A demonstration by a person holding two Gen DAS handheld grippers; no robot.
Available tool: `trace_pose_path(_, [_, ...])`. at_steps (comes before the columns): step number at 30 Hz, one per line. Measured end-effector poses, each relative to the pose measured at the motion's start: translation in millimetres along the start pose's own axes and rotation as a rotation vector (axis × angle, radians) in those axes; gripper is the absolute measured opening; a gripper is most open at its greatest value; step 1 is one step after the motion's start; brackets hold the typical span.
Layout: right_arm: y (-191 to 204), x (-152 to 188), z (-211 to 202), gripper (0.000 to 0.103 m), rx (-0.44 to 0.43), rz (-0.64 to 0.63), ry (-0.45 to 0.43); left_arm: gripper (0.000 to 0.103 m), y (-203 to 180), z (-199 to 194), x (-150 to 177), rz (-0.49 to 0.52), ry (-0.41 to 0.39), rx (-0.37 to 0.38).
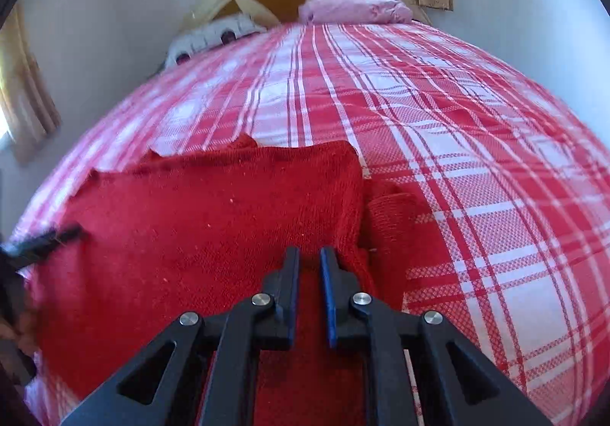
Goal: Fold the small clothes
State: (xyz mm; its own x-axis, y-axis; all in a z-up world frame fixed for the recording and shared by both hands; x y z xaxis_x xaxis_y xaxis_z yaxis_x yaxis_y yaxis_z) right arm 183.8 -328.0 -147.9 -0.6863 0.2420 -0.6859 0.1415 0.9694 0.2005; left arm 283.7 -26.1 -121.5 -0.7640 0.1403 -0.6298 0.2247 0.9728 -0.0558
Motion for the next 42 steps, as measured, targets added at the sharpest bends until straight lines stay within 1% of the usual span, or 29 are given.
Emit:
trace_pose_path(1, [0,0,1,0.011,-0.001,0.0,-0.001,0.096,4,11,7,-0.003,0.03,-0.021])
trace_pose_path(3, [0,2,2,0.012,0.007,-0.01,-0.011,0.098,5,7,6,-0.024,0.013,0.002])
trace_pose_path(4, [0,2,1,0.012,0.008,-0.013,-0.013,0.099,7,7,5,-0.027,0.022,0.003])
trace_pose_path(9, [0,3,-2,0.012,-0.005,-0.001,-0.02,0.099,6,-4,8,-0.018,0.016,-0.02])
trace_pose_path(12, [0,3,-2,0.012,-0.009,0.001,-0.022,0.099,8,-23,11,-0.04,-0.006,-0.059])
trace_pose_path(16, [-1,3,-3,0.012,-0.017,0.006,-0.026,0.099,25,-48,11,-0.061,-0.052,-0.168])
trace_pose_path(18, [-2,4,-3,0.012,-0.021,0.01,-0.028,0.103,34,-57,13,-0.089,-0.076,-0.189])
trace_pose_path(20, [-2,4,-4,0.012,-0.026,0.013,-0.03,0.103,40,-55,17,-0.116,-0.066,-0.169])
trace_pose_path(22, [-3,4,-4,0.012,-0.029,0.015,-0.031,0.103,41,-40,22,-0.135,-0.001,-0.14])
trace_pose_path(24, [-3,4,-4,0.012,-0.03,0.016,-0.033,0.103,41,-24,29,-0.157,0.064,-0.098])
trace_pose_path(25, [-3,4,-4,0.012,-0.031,0.016,-0.033,0.103,41,-16,34,-0.177,0.1,-0.065])
trace_pose_path(26, [-3,4,-4,0.012,-0.03,0.016,-0.033,0.103,43,-12,38,-0.2,0.112,-0.042])
trace_pose_path(28, [-3,4,-4,0.012,-0.032,0.017,-0.033,0.103,45,-18,41,-0.228,0.069,-0.019])
trace_pose_path(30, [-4,5,-5,0.012,-0.034,0.018,-0.034,0.103,46,-19,42,-0.237,0.069,0.002])
trace_pose_path(32, [-3,5,-5,0.012,-0.036,0.022,-0.035,0.102,47,-23,47,-0.253,0.056,0.04])
trace_pose_path(34, [-3,5,-5,0.012,-0.041,0.026,-0.037,0.098,49,-30,52,-0.291,0.03,0.095])
trace_pose_path(35, [-4,5,-5,0.012,-0.042,0.027,-0.037,0.093,50,-33,54,-0.307,0.017,0.115])
trace_pose_path(36, [-4,5,-5,0.012,-0.044,0.028,-0.037,0.084,51,-35,56,-0.327,0.001,0.143])
trace_pose_path(37, [-4,5,-5,0.012,-0.046,0.03,-0.037,0.078,51,-37,56,-0.342,-0.011,0.165])
trace_pose_path(38, [-5,6,-5,0.012,-0.048,0.031,-0.037,0.068,51,-36,55,-0.355,-0.017,0.178])
trace_pose_path(39, [-5,5,-5,0.012,-0.052,0.034,-0.038,0.065,53,-34,55,-0.367,-0.018,0.181])
trace_pose_path(42, [-6,6,-5,0.012,-0.056,0.038,-0.04,0.065,55,-31,51,-0.387,-0.022,0.194])
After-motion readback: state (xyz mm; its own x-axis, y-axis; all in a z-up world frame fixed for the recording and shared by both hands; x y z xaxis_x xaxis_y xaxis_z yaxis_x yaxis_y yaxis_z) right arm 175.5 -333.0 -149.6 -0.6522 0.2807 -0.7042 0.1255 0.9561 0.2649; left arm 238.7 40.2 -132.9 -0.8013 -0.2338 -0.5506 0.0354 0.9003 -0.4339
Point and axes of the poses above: each gripper's, at about its wrist camera, not at the fingertips, and z roughly the way its jaws point, y to its left, x to its underside, the point moved 3 cm from there along z, roughly the way its jaws point, and after that the axes turned 1 degree about -x, right-handed, at the moved point
